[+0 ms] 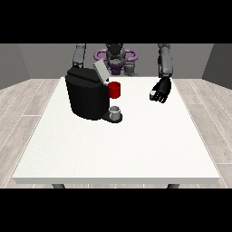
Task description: Insert the coffee pod into the coffee machine and close the lid
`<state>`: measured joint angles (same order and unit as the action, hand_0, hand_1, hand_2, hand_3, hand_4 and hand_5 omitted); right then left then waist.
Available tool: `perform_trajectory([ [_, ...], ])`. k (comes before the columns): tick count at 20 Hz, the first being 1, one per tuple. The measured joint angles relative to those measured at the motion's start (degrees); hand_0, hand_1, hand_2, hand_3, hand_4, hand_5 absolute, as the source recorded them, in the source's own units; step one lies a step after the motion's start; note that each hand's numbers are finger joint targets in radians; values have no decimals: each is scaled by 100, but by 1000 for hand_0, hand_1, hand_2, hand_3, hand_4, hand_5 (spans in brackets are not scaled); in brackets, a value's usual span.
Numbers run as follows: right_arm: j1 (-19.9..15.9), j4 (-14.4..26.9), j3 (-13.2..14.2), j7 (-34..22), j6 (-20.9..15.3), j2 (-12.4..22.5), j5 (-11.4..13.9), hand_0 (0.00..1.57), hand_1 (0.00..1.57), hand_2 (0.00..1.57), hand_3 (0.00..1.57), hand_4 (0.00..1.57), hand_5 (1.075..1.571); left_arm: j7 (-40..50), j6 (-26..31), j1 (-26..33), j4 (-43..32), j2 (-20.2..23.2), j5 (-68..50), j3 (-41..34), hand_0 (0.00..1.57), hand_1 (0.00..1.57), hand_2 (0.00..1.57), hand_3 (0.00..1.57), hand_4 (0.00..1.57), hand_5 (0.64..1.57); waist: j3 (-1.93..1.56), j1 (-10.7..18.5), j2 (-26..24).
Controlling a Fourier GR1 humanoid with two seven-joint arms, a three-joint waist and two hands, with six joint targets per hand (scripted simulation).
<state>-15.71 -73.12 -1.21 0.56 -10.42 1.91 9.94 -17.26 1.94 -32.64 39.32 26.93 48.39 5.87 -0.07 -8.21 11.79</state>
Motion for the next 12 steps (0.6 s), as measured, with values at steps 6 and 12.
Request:
perform_trajectory([
  [6, 66, 268, 43, 28, -99, 26, 120, 0, 0, 0, 0, 0, 1571, -99, 136, -205, -14, -275, -47, -123, 1433, 1433, 1423, 1352, 489, 1571, 6, 97, -224],
  [12, 139, 516, 109, 140, -86, 66, 134, 0, 0, 0, 0, 0, 1571, -282, 697, -468, 34, -309, -337, -362, 1403, 1403, 1395, 1319, 502, 1571, 7, 180, -455],
])
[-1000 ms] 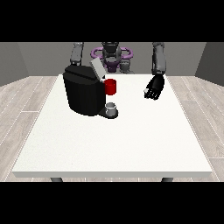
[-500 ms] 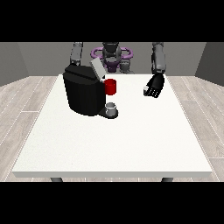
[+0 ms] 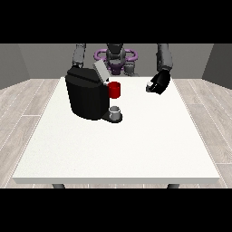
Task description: Insert the coffee pod into the coffee machine and close the lid
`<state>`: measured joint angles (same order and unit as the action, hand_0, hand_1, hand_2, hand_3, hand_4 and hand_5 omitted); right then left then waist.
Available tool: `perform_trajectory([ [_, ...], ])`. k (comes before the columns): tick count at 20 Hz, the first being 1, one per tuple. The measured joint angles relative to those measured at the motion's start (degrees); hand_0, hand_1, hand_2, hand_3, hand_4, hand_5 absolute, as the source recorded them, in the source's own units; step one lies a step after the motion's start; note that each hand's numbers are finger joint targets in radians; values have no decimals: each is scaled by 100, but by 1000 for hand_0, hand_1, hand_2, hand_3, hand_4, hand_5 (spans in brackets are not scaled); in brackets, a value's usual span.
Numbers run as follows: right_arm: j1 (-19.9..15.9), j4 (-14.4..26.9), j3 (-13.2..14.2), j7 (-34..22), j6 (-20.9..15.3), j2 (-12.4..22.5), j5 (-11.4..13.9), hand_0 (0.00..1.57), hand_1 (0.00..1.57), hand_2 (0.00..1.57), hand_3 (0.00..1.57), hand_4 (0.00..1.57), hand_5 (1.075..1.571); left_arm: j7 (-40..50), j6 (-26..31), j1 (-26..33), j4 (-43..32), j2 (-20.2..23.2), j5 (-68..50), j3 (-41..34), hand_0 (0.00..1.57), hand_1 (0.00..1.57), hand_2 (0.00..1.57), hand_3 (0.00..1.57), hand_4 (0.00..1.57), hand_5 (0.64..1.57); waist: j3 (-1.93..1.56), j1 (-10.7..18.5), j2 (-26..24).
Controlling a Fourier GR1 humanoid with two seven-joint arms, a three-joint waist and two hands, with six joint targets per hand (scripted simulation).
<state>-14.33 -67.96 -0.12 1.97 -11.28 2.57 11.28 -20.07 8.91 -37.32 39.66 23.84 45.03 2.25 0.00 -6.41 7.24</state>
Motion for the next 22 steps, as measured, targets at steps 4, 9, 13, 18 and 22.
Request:
perform_trajectory([
  [4, -35, 201, 75, 76, 12, -12, -47, 0, 0, 0, 0, 0, 1571, 217, 475, -242, 182, -140, -14, 42, 1402, 1402, 1390, 1329, 542, 1571, -2, 53, -237],
  [9, -3, 251, 45, 104, 29, -75, -55, 0, 0, 0, 0, 0, 1571, 685, 853, -571, 339, -389, -40, 11, 1402, 1402, 1390, 1329, 542, 1571, -3, -30, -442],
  [13, -64, 130, 53, 48, 155, -62, -147, 0, 0, 0, 0, 0, 1571, 927, 1044, -865, 392, -466, -55, -66, 1331, 1331, 1351, 1323, 592, 1571, -1, -156, -493],
  [18, -131, -5, 33, 16, 134, -66, -123, 0, 0, 0, 0, 0, 1571, 1220, 1400, -1465, 421, -443, -237, -326, 956, 956, 1160, 1358, 517, 1571, -1, -366, -488],
  [22, -284, -116, 64, -67, 155, -36, -153, 0, 0, 0, 0, 0, 1571, 1509, 1684, -2018, 370, -306, -418, -617, 1195, 1195, 1240, 1260, 489, 1571, -2, -526, -369],
])
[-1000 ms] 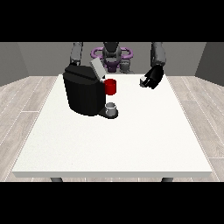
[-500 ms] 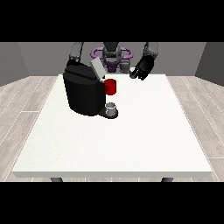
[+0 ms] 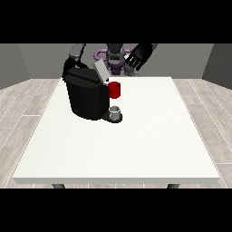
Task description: Insert the coffee pod into the coffee machine and close the lid
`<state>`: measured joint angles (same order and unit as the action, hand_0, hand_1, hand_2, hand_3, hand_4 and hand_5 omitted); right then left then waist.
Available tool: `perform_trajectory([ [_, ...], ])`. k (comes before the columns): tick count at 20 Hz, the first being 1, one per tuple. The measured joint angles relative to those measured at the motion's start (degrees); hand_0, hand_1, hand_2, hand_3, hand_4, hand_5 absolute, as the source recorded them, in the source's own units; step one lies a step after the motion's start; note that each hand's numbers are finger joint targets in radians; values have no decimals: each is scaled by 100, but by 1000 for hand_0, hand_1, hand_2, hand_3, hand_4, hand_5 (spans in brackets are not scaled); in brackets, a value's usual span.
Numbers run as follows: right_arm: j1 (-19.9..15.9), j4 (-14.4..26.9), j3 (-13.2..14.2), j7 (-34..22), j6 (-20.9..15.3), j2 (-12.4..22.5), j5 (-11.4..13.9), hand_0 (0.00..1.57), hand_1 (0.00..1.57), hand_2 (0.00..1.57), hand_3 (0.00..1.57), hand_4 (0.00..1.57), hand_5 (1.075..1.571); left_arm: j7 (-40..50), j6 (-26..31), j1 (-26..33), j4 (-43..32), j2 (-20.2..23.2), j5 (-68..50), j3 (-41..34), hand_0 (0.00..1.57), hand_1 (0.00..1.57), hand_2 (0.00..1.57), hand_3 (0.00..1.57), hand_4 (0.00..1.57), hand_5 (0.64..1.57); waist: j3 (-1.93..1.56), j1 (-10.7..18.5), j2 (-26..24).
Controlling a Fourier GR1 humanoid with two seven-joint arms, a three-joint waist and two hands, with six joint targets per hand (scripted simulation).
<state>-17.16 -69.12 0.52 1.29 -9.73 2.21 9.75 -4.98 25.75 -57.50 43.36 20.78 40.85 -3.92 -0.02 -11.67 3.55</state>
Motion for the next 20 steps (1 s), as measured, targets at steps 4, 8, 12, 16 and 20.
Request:
perform_trajectory([
  [4, -259, -89, 39, -26, -40, 45, 27, 0, 0, 0, 0, 269, 1571, 173, 22, -448, -40, 82, -53, -169, 1174, 1174, 1254, 1266, 479, 1571, 0, -136, 302],
  [8, -395, -231, 101, -32, -20, 93, -25, 0, 0, 0, 0, 0, 1571, 193, -47, -701, -111, 240, -1, -244, 1247, 1247, 1299, 1249, 479, 1571, 1, -306, 570],
  [12, -564, -299, 119, -85, -56, 90, -20, 0, 0, 0, 0, 60, 1571, 172, -35, -985, -203, 392, -4, -339, 1265, 1265, 1303, 1256, 465, 1571, 1, -407, 834],
  [16, -739, -382, 124, -139, -88, 86, -9, 0, 0, 0, 0, 0, 1571, 176, -94, -1170, -314, 444, 38, -370, 1195, 1195, 1286, 1247, 487, 1571, 0, -518, 1069],
  [20, -757, -380, 154, -198, -44, 167, -6, 0, 0, 0, 0, 161, 1571, 97, -59, -1217, -399, 498, 93, -335, 1175, 1175, 1242, 1216, 464, 1571, 2, -535, 1161],
])
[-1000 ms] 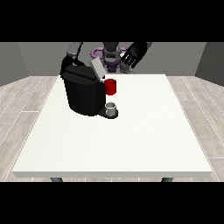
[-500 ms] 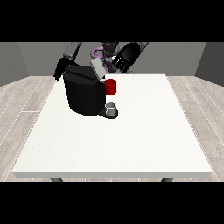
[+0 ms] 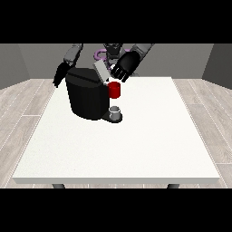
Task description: Insert the coffee pod into the coffee machine and close the lid
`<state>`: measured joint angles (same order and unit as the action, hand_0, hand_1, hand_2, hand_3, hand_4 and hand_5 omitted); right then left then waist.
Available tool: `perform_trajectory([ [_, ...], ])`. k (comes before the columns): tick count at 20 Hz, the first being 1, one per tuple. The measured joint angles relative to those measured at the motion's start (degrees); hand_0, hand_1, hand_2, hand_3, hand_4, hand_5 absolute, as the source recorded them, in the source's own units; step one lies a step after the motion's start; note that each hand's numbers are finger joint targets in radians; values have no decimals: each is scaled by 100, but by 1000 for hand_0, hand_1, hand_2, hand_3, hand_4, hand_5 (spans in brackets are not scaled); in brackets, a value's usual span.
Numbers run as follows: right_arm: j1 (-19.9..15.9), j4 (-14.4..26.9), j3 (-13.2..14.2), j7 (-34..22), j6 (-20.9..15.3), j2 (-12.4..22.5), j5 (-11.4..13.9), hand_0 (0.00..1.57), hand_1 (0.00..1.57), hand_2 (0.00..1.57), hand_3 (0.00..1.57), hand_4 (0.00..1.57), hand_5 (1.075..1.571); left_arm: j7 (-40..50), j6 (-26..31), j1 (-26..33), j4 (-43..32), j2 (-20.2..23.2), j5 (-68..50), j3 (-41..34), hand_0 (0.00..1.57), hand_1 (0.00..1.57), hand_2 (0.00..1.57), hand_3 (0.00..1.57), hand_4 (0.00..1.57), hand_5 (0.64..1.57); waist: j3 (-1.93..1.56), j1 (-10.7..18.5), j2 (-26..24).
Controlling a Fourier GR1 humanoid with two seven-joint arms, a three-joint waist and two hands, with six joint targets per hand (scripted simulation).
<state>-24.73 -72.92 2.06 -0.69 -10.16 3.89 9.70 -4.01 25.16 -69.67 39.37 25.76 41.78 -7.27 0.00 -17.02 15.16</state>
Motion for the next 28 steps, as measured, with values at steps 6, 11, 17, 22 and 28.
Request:
perform_trajectory([
  [6, -41, 37, 80, 67, 2, 54, -27, 0, 0, 0, 0, 0, 1571, -10, -66, -40, -86, -98, 33, 12, 1251, 1251, 1290, 1217, 425, 1571, -1, 10, 93],
  [11, -99, 41, 98, 50, -39, 40, -22, 0, 0, 0, 0, 165, 1571, -24, -59, -90, -170, -144, 64, 30, 1193, 1193, 1234, 1191, 434, 1571, -2, 18, 145],
  [17, -189, 192, 189, 186, -99, 38, -50, 0, 0, 0, 0, 0, 1571, -30, -92, -242, -175, -140, 108, 34, 1204, 1204, 1255, 1198, 411, 1571, -2, 56, 275],
  [22, -249, 115, 145, 11, -26, 61, -58, 0, 0, 0, 0, 0, 1571, -87, -130, -315, -269, -42, 125, -24, 1205, 1205, 1249, 1198, 368, 1571, 0, -21, 250],
  [28, -312, 176, 174, -12, -55, 86, -39, 0, 0, 0, 0, 0, 1571, -87, -220, -373, -275, -110, 181, 1, 1189, 1189, 1207, 1172, 362, 1571, 2, 3, 230],
])
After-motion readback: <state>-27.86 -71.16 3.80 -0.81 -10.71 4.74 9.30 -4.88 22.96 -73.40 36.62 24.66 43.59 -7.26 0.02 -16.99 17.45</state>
